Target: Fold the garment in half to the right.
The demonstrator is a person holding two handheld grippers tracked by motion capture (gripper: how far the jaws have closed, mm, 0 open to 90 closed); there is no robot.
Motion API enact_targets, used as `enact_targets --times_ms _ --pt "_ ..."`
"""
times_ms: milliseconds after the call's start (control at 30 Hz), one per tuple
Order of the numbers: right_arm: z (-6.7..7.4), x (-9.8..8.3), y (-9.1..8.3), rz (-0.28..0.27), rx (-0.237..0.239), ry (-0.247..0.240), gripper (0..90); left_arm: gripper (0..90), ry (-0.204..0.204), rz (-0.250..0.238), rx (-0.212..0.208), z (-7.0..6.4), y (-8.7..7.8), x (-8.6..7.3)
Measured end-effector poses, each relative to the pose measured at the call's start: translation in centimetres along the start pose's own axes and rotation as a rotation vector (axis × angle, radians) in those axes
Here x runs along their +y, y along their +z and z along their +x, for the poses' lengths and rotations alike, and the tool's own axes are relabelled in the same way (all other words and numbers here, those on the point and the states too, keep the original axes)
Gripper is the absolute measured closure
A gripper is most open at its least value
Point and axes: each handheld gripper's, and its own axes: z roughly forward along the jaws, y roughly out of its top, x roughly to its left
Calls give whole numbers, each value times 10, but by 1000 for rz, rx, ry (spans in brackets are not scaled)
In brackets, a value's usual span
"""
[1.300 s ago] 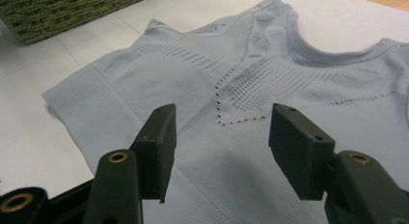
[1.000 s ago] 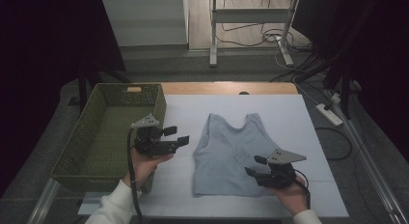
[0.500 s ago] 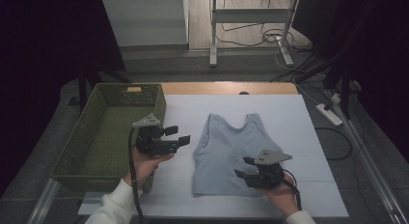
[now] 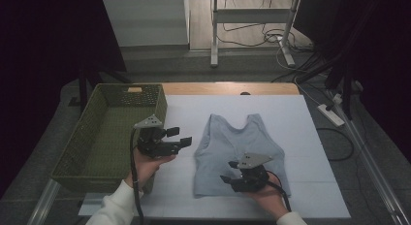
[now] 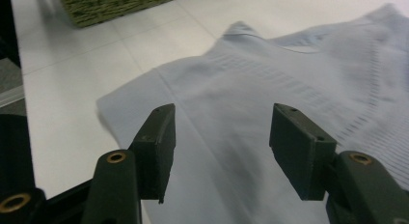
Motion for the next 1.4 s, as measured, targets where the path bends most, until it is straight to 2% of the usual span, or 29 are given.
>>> enact_targets --times_ms 667,1033,1333,1400 --pt "40 19 48 45 127 -95 423 291 -3 6 -3 0 1 -1" --pt "52 23 59 64 155 -133 413 291 -2 6 -4 0 2 0" --pt "64 22 75 131 156 -202 348 291 -3 -2 -1 0 0 0" --pt "64 21 76 150 151 -201 335 291 -2 -3 -3 0 0 0"
